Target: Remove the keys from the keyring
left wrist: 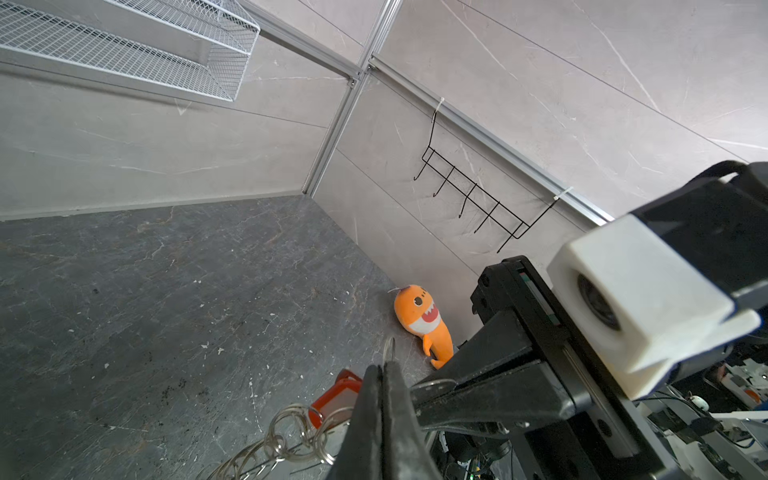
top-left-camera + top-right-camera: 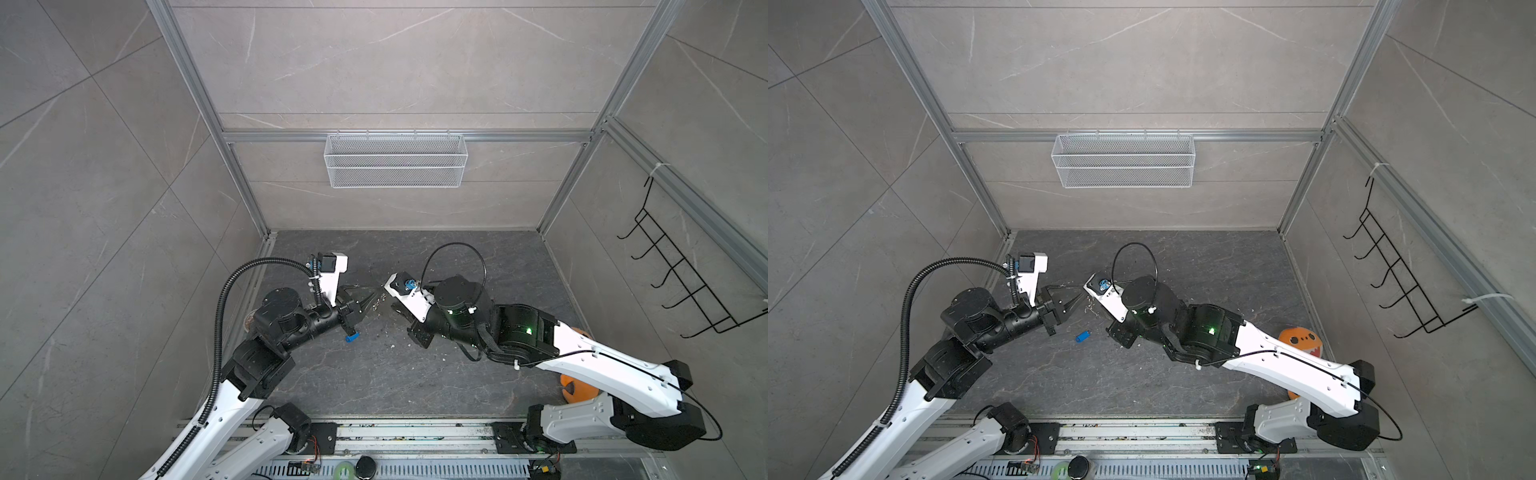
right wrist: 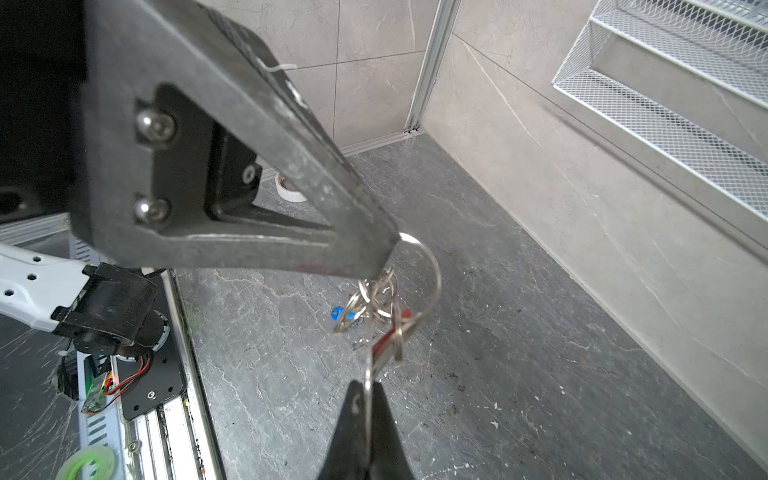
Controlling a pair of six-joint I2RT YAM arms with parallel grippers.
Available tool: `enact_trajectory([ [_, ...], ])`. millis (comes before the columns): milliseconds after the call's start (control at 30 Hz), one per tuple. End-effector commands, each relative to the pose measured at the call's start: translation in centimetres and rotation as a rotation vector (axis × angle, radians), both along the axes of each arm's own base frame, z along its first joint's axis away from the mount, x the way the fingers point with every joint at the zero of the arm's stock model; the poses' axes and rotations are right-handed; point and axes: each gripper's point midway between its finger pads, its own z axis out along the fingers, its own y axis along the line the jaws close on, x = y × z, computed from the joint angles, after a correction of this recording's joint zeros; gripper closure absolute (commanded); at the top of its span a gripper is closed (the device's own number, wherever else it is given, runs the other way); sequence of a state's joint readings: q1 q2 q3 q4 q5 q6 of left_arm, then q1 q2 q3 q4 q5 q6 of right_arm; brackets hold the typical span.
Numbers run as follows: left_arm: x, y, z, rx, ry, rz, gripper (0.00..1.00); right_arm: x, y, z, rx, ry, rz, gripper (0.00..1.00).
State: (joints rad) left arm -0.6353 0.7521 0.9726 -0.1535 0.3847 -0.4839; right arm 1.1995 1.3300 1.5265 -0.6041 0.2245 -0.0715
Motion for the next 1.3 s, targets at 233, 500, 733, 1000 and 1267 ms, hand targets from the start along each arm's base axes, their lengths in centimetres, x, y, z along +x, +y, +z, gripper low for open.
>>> enact_trajectory([
  [233,-2.3,-0.2,1.6,-0.089,-0.244,-0.097,1.00,-6.4,1.6,1.9,0.080,0.027,0.313,0.57],
  [500,-4.4,0.7,2.4,-0.128,-0.395,-0.121,1.00,-8.2,-1.1,2.8,0.167,0.015,0.358,0.50],
  [733,-6.7,0.8,3.2,-0.142,-0.468,-0.203,1.00,-7.3,-3.2,3.8,0.240,-0.030,0.269,0.50],
  [1000,-8.6,0.4,3.8,-0.151,-0.474,-0.319,1.00,-6.1,-3.0,4.6,0.264,-0.059,0.208,0.56],
  [1267,-9.8,0.3,4.2,-0.170,-0.486,-0.384,1.00,-6.1,-2.3,5.9,0.305,-0.072,0.221,0.66],
])
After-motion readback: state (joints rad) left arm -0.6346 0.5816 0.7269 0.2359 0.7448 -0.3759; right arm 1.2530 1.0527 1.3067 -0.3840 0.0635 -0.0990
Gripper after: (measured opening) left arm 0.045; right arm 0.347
